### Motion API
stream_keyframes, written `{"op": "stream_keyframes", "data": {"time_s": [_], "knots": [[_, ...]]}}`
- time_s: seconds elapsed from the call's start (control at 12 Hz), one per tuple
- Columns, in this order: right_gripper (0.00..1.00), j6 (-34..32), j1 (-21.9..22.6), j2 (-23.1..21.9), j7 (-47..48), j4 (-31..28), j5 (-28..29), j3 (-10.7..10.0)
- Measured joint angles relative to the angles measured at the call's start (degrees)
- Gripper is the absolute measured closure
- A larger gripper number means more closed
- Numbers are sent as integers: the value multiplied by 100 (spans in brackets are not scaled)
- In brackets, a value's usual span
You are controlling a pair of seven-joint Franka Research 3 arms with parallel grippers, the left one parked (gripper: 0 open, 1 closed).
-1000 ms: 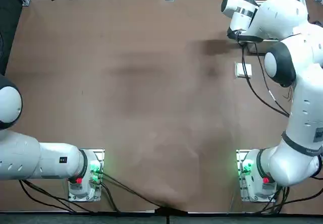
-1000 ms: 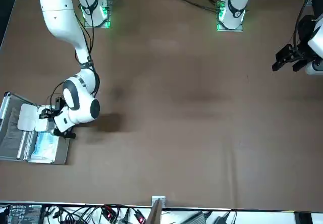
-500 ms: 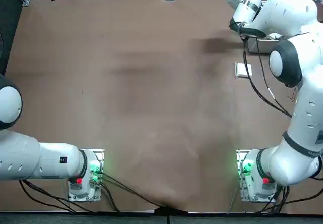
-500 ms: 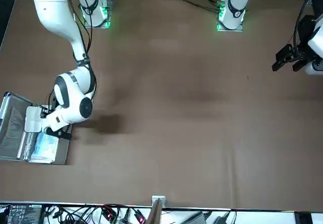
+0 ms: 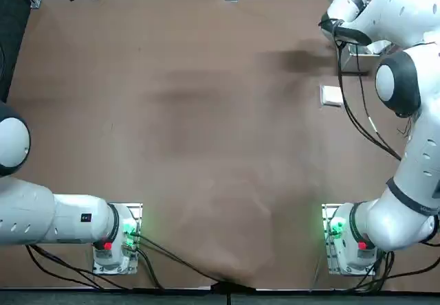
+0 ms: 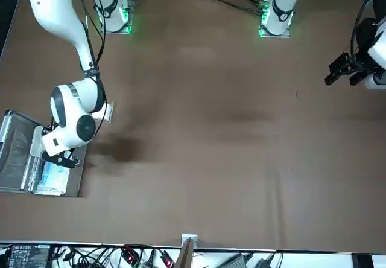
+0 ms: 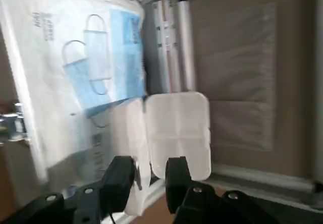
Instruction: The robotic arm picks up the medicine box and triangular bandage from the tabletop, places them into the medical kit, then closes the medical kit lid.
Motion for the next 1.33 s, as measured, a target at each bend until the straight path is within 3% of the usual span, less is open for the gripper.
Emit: {"op": "stream_keyframes", "data": {"time_s": [0.83,1.33], "knots": [[58,154,-103,-430,-133,103,802,-1],[58,88,-94,-599,-578,173,990,6]]}}
